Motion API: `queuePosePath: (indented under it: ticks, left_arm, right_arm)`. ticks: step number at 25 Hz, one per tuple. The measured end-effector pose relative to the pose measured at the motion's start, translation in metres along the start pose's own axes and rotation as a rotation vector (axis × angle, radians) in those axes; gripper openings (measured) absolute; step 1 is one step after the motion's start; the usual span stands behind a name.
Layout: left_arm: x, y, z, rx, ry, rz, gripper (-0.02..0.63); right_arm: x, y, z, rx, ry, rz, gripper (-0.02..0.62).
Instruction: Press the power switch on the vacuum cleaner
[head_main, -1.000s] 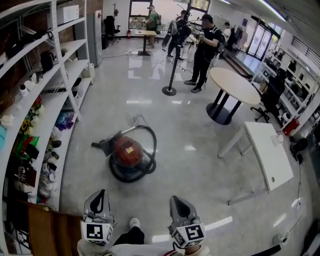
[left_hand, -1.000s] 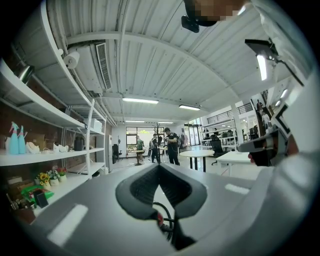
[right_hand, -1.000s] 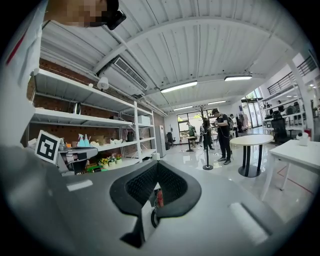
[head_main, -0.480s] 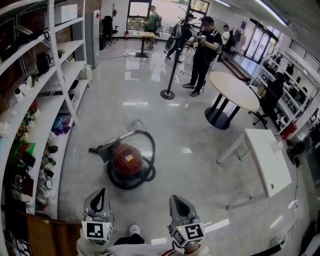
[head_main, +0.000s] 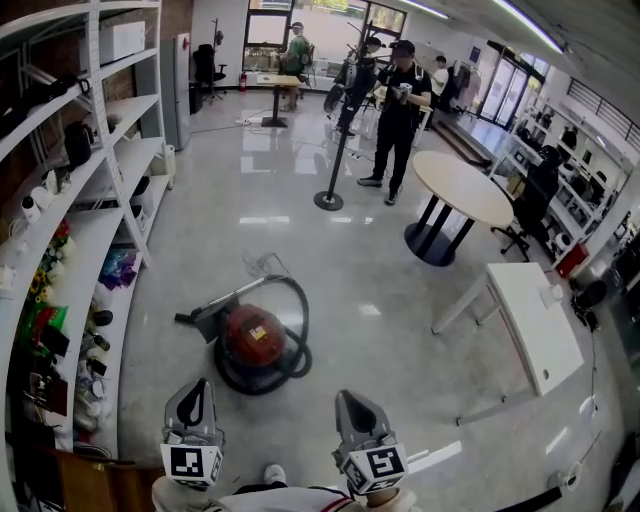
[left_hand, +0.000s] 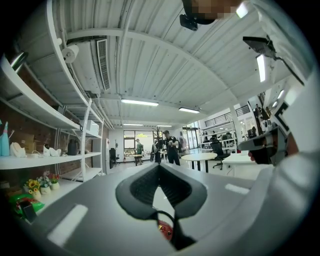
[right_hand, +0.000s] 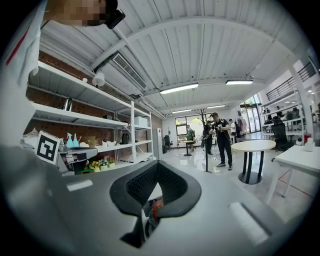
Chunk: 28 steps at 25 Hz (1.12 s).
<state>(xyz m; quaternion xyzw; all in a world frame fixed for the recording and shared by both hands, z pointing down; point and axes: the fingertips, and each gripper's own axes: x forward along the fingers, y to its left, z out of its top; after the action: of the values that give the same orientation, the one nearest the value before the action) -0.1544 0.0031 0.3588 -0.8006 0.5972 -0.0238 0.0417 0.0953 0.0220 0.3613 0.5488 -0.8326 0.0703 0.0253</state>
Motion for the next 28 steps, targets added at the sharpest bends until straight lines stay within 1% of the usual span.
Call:
queuePosePath:
  ticks: [4,10,20,28]
  left_arm:
    - [0.004,0.003,0.001,-0.010,-0.007,-0.005,0.000]
    - [0.003,0.004,0.003,-0.001,-0.028,-0.001,0.000]
    - [0.003,0.005,-0.001,-0.014,-0.009,0.001,0.000]
    - [0.011,0.007,-0.010,-0.007,0.017,0.025,0.000]
  right_arm:
    - [0.001,-0.001,0.004,-0.007,-0.001,-0.014,0.000]
    - [0.001,-0.001,0.008,-0.022,-0.003,-0.025,0.000]
    - [0.000,0.001,0.010,-0.029,0.013,-0.021,0.001]
    - [0.017,-0.007,0.007,-0.024,0.023,0.005,0.000]
